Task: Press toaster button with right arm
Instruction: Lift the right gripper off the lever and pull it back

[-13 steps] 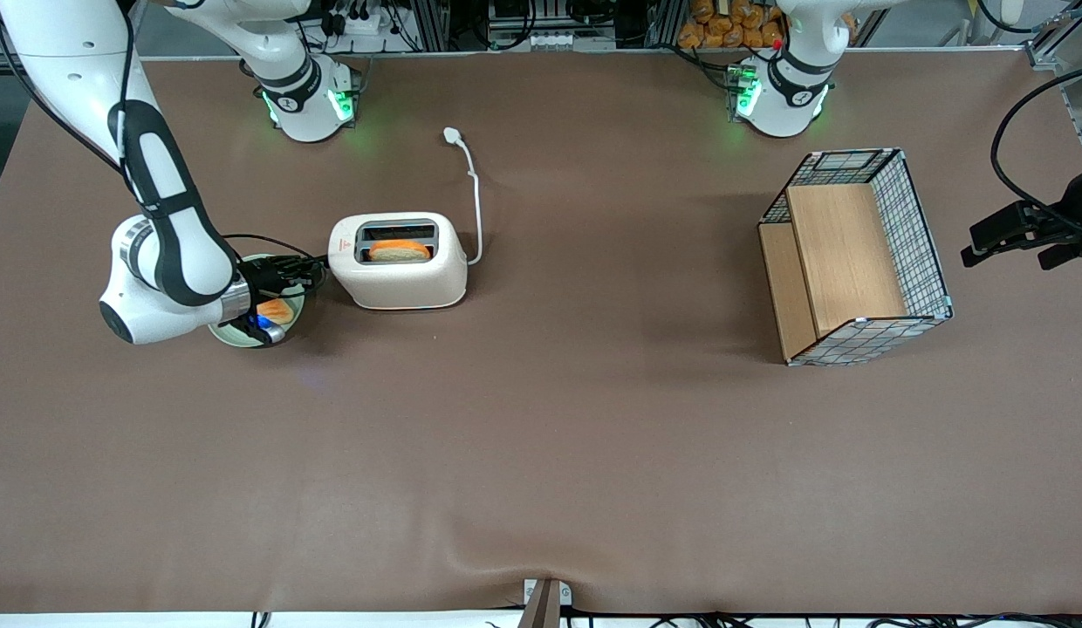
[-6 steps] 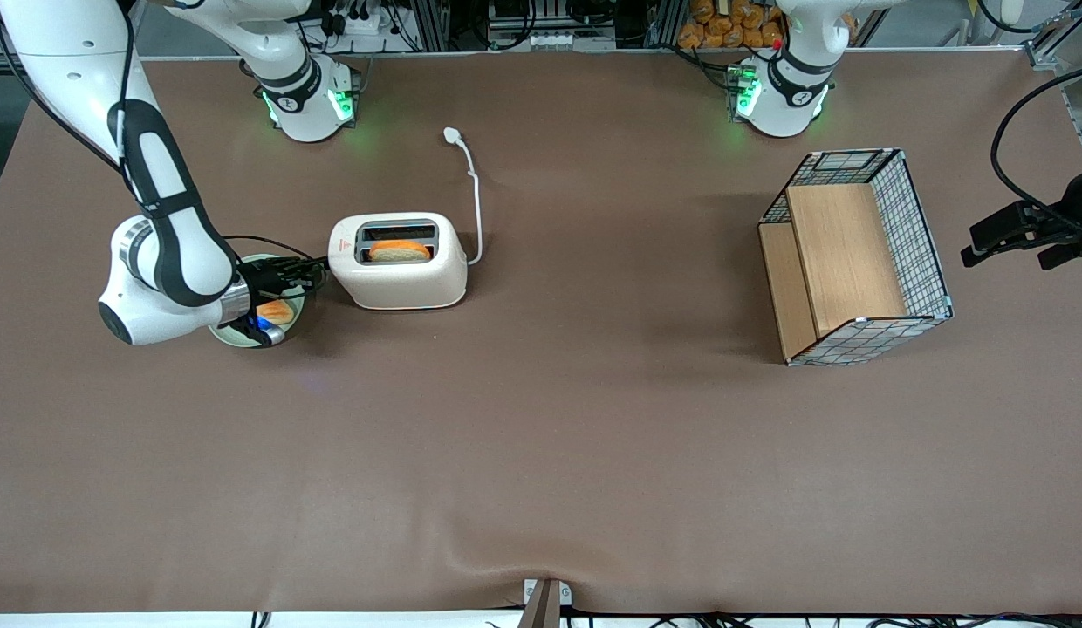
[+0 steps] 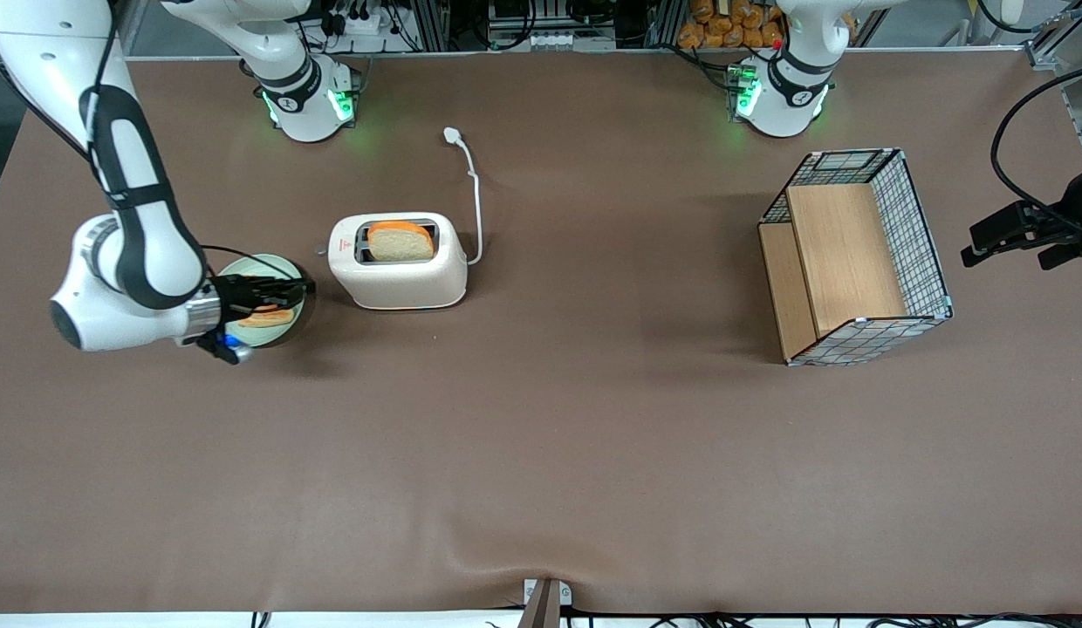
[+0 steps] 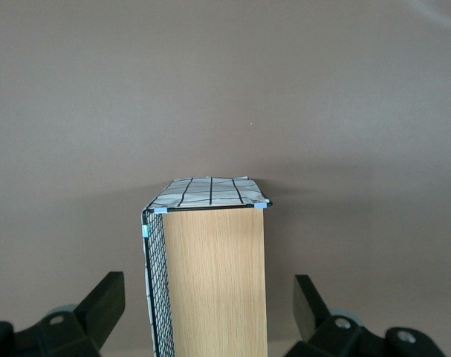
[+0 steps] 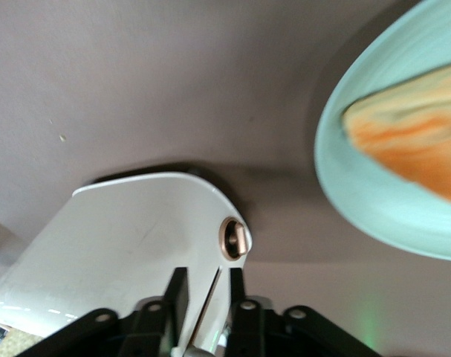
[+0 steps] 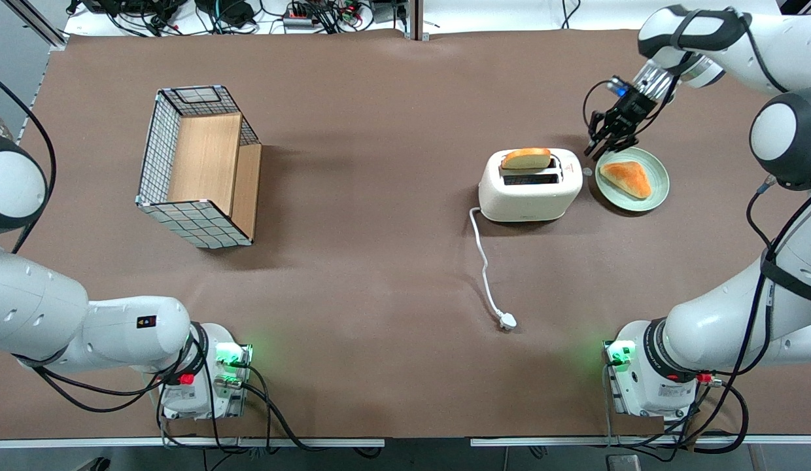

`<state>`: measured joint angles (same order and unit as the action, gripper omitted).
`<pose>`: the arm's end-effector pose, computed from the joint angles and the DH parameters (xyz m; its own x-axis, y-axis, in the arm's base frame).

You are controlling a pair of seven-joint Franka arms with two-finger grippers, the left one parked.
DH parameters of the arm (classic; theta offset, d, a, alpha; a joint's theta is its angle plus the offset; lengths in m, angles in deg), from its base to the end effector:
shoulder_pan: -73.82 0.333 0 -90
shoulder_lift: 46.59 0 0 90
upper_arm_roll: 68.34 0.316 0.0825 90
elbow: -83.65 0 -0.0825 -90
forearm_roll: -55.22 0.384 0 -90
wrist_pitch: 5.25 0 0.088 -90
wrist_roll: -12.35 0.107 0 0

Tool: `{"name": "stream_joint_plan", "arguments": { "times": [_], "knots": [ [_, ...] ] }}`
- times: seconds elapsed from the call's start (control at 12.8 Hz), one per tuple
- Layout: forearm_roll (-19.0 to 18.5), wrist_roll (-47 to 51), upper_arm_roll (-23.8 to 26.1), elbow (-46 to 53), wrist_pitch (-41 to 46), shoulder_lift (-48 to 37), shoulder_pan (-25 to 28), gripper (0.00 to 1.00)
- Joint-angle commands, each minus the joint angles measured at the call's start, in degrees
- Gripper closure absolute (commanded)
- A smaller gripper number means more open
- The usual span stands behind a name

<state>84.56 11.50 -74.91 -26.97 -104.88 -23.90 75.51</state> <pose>0.5576 -0.0013 0.2594 0.8141 -0.1564 -0.5593 -0.3899 -0.8609 -0.3268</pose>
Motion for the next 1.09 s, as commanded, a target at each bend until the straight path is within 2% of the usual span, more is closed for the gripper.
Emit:
{"name": "stream_joint_plan", "arguments": {
  "times": [0.0, 0.16, 0.31, 0.62, 0.86, 1.02],
  "knots": [
    [-3.93, -1.26, -0.63, 3.65, 1.11, -1.86, -1.24, 0.00],
    [-8.05, -2.92, -0.63, 6.37, 0.67, -3.52, -1.24, 0.00],
    [-14.72, -3.02, -0.55, 7.96, -0.82, -6.24, -0.98, 0.00],
    [-25.45, -3.02, -0.37, 7.70, -5.66, -13.88, -0.71, 0.00],
    [-27.93, -5.37, -0.37, 7.35, -5.05, -20.38, -0.72, 0.00],
    [-28.11, -9.59, -0.28, 7.26, -4.26, -23.65, -0.72, 0.00]
  ]
}}
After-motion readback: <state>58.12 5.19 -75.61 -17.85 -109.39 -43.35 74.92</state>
